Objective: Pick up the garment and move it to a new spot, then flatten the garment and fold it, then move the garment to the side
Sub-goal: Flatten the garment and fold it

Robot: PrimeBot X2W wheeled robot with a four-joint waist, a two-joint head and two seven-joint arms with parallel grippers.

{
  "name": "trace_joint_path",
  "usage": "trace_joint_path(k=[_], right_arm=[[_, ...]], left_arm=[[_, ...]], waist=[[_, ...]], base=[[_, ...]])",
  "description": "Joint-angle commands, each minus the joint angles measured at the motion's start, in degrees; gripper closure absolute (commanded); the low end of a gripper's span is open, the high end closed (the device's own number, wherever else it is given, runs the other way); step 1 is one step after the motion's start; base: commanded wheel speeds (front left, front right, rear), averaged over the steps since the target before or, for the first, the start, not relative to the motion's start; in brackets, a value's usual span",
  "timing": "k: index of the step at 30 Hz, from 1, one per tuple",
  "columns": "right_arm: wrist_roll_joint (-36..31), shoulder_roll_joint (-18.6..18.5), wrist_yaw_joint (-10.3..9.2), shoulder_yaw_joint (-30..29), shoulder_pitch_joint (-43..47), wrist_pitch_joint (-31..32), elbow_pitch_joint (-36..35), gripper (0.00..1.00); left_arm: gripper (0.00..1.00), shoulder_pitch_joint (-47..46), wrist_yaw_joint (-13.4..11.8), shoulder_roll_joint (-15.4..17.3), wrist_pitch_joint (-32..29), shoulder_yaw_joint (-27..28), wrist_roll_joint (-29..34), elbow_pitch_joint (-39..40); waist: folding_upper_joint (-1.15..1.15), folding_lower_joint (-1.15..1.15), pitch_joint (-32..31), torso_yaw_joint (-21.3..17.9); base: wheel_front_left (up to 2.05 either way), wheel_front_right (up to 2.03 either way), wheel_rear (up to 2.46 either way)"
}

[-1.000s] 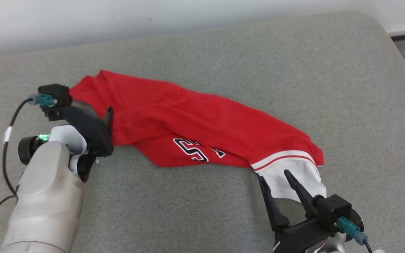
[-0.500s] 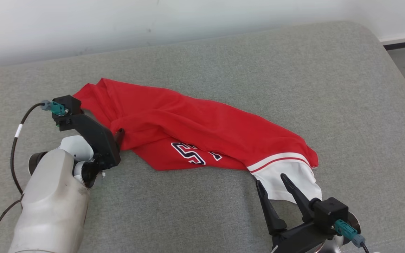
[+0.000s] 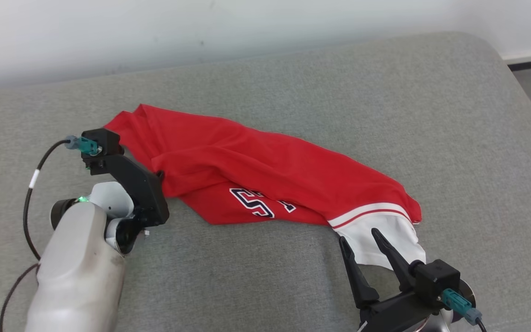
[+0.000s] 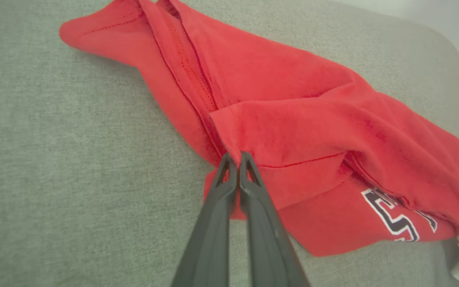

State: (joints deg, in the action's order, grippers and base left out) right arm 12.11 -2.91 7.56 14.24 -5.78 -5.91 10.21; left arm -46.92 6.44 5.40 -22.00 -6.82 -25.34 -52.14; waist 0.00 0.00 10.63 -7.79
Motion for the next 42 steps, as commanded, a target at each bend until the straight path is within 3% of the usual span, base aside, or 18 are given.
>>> trace_joint_path(k=[1, 6, 13, 18, 26, 31, 37, 38, 39, 40, 42], right_arm=[[0.47, 0.03, -0.15, -0.15, 0.68, -0.12, 0.11, 0.00], [0.08, 0.03, -0.15, -1.02, 1.53, 0.18, 0.10, 0.00], [0.55, 0.04, -0.15, -2.55, 3.36, 0.38, -0.34, 0.00], [0.74, 0.03, -0.15, -2.82, 3.95, 0.71, -0.75, 0.00], [0.97, 0.03, -0.15, -3.89, 4.09, 0.49, -1.11, 0.00], [1.29, 0.03, -0.15, -4.02, 4.19, 0.36, -0.64, 0.00], [1.45, 0.03, -0.15, -4.05, 3.94, 0.29, -0.20, 0.00], [1.47, 0.03, -0.15, -4.06, 3.88, 0.27, -0.15, 0.00], [1.46, 0.03, -0.15, -4.05, 3.85, 0.24, -0.08, 0.00], [1.47, 0.03, -0.15, -4.05, 3.86, 0.21, -0.02, 0.00], [1.44, 0.03, -0.15, -4.14, 3.92, 0.18, 0.00, 0.00]], left_arm=[[1.00, 1.26, 0.12, -0.16, 0.87, -0.14, -0.75, 1.02], [1.00, 6.11, 0.50, -1.06, 5.21, 1.11, -3.88, 7.95], [1.00, 19.21, 0.06, -2.00, 8.14, 1.32, -8.30, 24.28], [1.00, 29.68, -2.40, -2.08, 7.07, 0.18, -7.49, 36.35], [1.00, 41.56, -7.53, -2.20, 6.68, 0.92, -8.21, 48.43], [1.00, 45.16, -9.47, -0.85, 7.33, 1.02, -6.11, 47.08], [1.00, 45.43, -9.52, 0.38, 11.04, 0.54, -3.12, 42.61], [0.84, 45.04, -9.30, 0.33, 12.15, 0.48, -3.05, 41.78], [0.35, 44.80, -8.91, 0.42, 13.23, 0.35, -2.67, 40.71], [0.00, 44.46, -8.80, 0.60, 14.54, 0.25, -2.00, 39.76], [0.00, 43.82, -8.66, 0.54, 17.47, 0.26, -1.21, 38.30]], waist=[[0.00, 0.00, -0.82, 0.85], [0.00, 0.00, -2.83, 2.91], [0.00, 0.00, -5.51, 5.91], [0.00, 0.00, -6.35, 6.85], [0.00, 0.00, -6.23, 7.50], [0.00, 0.00, -6.62, 7.21], [0.00, 0.00, -7.24, 6.89], [0.00, 0.00, -7.35, 6.84], [0.00, 0.00, -7.50, 6.80], [0.00, 0.00, -7.65, 6.77], [0.00, 0.00, -7.95, 6.74]], base=[[0.00, 0.00, 0.00], [0.00, 0.00, 0.00], [0.00, 0.00, 0.00], [0.00, 0.00, 0.00], [0.00, 0.00, 0.00], [0.00, 0.00, 0.00], [0.00, 0.00, 0.00], [0.00, 0.00, 0.00], [0.00, 0.00, 0.00], [0.00, 0.00, 0.00], [0.00, 0.00, 0.00]])
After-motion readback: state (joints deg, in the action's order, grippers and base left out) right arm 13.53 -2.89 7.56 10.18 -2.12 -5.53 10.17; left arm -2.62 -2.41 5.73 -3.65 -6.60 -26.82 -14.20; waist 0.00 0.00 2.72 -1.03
